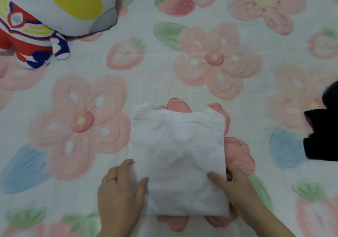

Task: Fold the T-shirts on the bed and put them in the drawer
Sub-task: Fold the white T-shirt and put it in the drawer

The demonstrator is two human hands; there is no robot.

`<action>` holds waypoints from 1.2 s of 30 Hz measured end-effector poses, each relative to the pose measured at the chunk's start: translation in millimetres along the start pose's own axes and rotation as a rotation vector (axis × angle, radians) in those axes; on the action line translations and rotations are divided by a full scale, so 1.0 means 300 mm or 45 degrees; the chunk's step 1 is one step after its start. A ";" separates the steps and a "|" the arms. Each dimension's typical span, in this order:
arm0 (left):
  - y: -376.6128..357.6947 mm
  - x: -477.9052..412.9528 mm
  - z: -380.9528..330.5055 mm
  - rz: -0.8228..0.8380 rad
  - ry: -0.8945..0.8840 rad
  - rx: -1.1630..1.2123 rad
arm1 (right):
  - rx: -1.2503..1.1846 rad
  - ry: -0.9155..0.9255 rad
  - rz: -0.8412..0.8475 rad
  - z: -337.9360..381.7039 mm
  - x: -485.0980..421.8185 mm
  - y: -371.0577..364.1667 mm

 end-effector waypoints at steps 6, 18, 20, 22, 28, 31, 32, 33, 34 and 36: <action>-0.118 -0.016 -0.373 0.231 0.135 0.764 | -0.004 0.404 -0.045 0.256 0.058 -0.033; -0.154 -0.032 -0.282 0.466 0.511 1.492 | -0.326 0.291 -0.108 0.227 0.187 -0.014; -0.068 -0.011 -0.316 0.536 0.403 1.700 | -0.453 0.274 -0.132 0.246 0.204 0.026; 0.056 0.020 -0.342 0.646 0.226 1.879 | -0.531 0.296 -0.126 0.292 0.238 0.055; 0.150 0.022 -0.029 0.467 0.418 1.774 | 0.185 0.659 -0.300 0.421 0.350 0.011; 0.063 0.016 0.214 0.231 0.573 1.160 | 0.623 0.516 -0.271 0.348 0.293 -0.100; 0.045 0.019 0.271 0.172 0.557 0.894 | 0.733 0.450 -0.203 0.305 0.272 -0.142; 0.040 0.024 0.316 0.099 0.564 0.688 | 0.752 0.395 -0.151 0.261 0.254 -0.170; 0.043 0.026 0.343 0.022 0.580 0.595 | 0.709 0.370 -0.130 0.234 0.240 -0.183; 0.058 0.008 0.349 -0.098 0.572 0.618 | 0.563 0.396 -0.190 0.228 0.215 -0.161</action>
Point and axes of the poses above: each hand's wrist, its own x-axis away from the middle knuckle, its own y-axis out of the back of the hand, z = x × y, the point moved 10 cm from there along -x, towards the middle knuckle
